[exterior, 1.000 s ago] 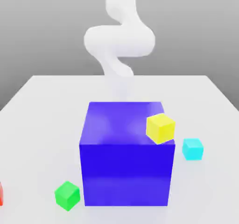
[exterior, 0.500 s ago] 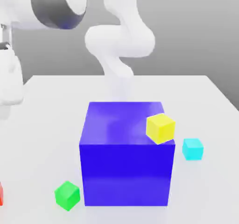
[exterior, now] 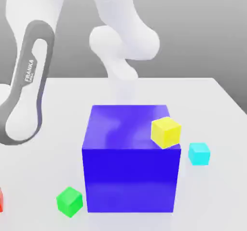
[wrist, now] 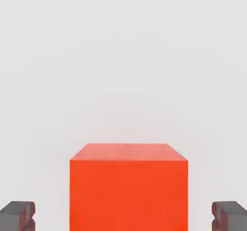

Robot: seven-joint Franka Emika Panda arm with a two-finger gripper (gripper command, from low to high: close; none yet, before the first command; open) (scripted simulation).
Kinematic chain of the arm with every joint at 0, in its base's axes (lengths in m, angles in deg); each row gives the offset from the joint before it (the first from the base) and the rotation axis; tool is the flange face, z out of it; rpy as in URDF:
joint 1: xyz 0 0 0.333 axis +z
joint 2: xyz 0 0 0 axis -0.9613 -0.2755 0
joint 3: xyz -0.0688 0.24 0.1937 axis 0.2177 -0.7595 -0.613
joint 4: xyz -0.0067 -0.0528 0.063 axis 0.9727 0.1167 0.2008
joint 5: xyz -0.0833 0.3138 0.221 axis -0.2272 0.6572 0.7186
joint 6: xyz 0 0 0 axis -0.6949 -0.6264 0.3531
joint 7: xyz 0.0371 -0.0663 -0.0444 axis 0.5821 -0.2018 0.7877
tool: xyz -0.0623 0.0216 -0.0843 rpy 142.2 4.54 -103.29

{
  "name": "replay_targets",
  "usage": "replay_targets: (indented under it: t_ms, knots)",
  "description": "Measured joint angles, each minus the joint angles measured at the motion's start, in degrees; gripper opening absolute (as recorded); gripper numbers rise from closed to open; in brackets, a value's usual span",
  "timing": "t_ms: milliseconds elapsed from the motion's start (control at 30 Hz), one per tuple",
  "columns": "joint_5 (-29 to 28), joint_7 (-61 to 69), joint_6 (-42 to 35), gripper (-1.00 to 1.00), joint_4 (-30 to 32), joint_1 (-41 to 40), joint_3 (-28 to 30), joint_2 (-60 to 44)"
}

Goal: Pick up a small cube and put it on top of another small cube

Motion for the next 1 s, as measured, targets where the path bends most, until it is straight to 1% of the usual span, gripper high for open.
replay_targets:
  t_ms: [167,333,367,400,500,867,933,1000]
  knots:
    - [0.3,0.2,0.5,-1.00,-0.1,-0.2,-0.3,-0.6]
    - [-3.6,-2.5,-5.3,-1.00,1.5,2.3,3.0,7.2]
    - [-4.2,-2.1,-5.6,-1.00,0.8,3.0,2.5,8.2]
    - [-4.4,-1.6,-5.5,-1.00,0.2,4.1,1.6,9.0]
    - [-4.0,-2.3,-5.1,-1.00,1.1,8.5,-2.5,12.3]
    - [-0.4,-5.8,-3.4,-1.00,8.1,23.0,-17.4,24.1]
    - [0.5,-6.9,-3.1,-1.00,10.3,27.8,-20.4,26.8]
    - [1.4,-9.0,-3.0,-1.00,13.1,34.3,-23.7,30.1]
